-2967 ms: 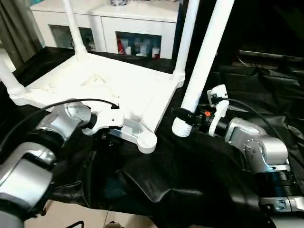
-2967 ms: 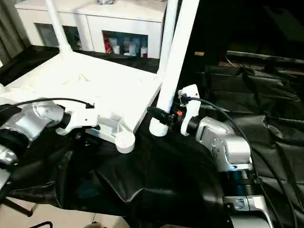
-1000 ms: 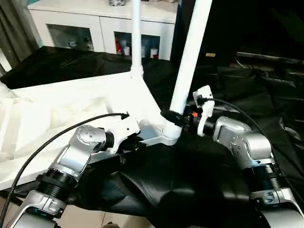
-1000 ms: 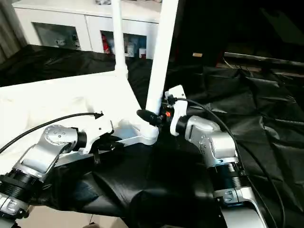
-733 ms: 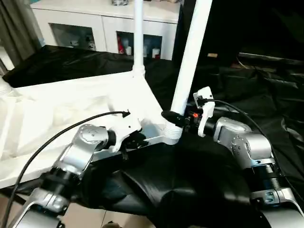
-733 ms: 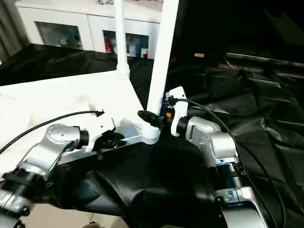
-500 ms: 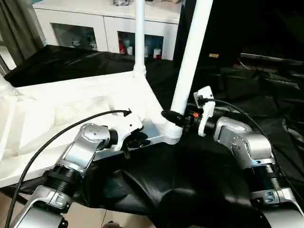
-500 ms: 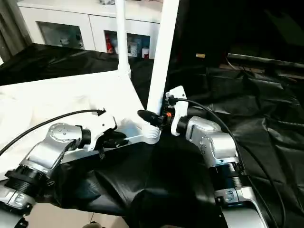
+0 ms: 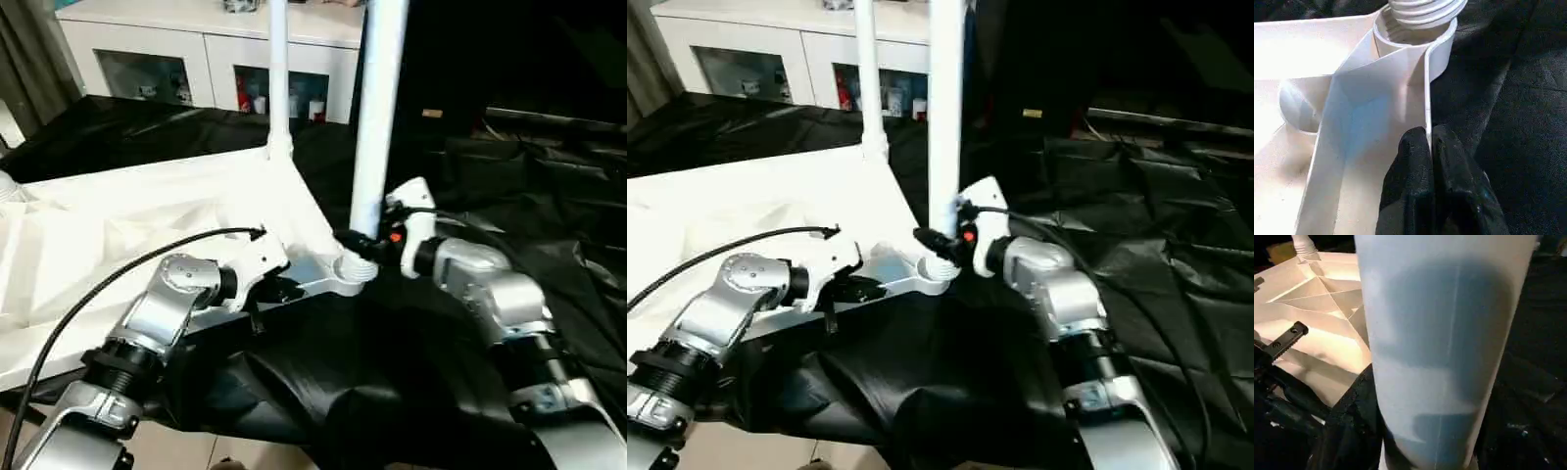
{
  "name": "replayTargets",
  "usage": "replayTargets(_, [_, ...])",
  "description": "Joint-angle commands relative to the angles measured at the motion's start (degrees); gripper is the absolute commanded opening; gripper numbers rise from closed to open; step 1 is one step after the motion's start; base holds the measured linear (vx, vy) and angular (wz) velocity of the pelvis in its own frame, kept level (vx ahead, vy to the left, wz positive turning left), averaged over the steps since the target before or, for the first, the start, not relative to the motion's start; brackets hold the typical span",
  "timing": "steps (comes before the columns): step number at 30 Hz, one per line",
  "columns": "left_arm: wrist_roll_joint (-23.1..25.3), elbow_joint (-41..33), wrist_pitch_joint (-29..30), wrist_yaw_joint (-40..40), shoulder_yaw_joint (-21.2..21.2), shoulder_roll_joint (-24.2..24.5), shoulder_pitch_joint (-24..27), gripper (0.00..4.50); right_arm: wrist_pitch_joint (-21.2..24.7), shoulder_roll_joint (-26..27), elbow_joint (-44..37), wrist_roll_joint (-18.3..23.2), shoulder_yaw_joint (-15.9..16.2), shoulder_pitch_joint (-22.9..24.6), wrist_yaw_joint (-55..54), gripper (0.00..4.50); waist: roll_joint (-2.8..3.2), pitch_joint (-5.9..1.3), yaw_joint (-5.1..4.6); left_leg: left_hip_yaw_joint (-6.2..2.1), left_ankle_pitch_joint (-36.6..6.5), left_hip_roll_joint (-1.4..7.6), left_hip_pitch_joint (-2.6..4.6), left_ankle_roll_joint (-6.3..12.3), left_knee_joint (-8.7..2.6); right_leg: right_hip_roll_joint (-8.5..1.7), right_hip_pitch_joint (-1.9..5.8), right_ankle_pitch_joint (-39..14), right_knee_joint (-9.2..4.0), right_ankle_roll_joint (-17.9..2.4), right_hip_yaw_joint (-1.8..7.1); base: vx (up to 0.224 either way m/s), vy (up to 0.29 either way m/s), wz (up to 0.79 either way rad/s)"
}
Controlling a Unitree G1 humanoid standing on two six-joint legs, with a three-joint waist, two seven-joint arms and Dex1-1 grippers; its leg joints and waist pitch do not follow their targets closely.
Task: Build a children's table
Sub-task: Insert table leg to table base
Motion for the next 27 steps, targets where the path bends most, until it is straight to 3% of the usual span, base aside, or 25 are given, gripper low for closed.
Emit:
replayTargets(1, [-0.3,-0.2,0.6,-0.3,0.4,0.3,0.6,0.00,-0.8,0.6,1.2,-0.3,0.1,-1.8,0.5,1.91,-0.29,-4.04,0.12,0.73,-11.5,-0.20,0.13,-0.08,-4.02,-3.84,3.38,-17.3,-4.90,-8.2,2.45,0.000,0.000,0.00])
replayTargets(13, [-1.3,-2.8,1.0,-0.9,0.2,1.0,2.2,0.00,-5.0,3.2,12.1,-0.5,-1.2,-5.0,1.1,1.91,-0.54,-4.05,-0.31,0.74,-10.8,-0.01,0.12,0.09,-4.12,-3.95,3.42,-15.1,-4.51,-9.3,2.48,0.000,0.000,0.00])
replayTargets(16, [-1.3,-3.2,1.1,-0.6,0.4,1.1,2.4,0.00,-5.5,3.5,13.7,0.2,-2.5,-4.5,1.1,1.91,-0.60,-3.89,-0.37,0.74,-11.9,-0.08,0.19,0.01,-4.19,-3.95,3.36,-17.2,-4.78,-8.9,2.46,0.000,0.000,0.00])
replayTargets(21, [-1.8,-4.1,1.9,0.2,1.3,1.4,2.5,0.00,-6.5,4.2,16.4,3.7,-7.4,-2.1,1.0,1.91,-0.13,-4.09,-0.21,0.70,-11.3,-0.03,0.19,0.16,-4.15,-3.91,3.43,-15.0,-4.59,-9.6,2.49,0.000,0.000,0.00])
replayTargets(25, [-1.8,-4.0,1.9,0.2,1.4,1.6,2.4,0.00,-7.6,4.4,16.8,4.2,-8.1,-0.2,1.0,1.90,-0.14,-4.09,-0.16,0.74,-11.6,-0.06,0.18,0.31,-4.13,-3.93,3.43,-14.6,-4.65,-10.0,2.46,0.000,0.000,0.00])
replayTargets(27, [-1.9,-3.9,1.9,0.2,1.6,1.8,2.4,0.00,-8.7,4.9,17.5,4.4,-8.8,1.2,0.9,1.90,0.30,-4.13,-0.07,0.60,-12.0,-0.07,0.20,0.12,-4.21,-3.92,3.47,-15.0,-4.63,-10.1,2.38,0.000,0.000,0.00])
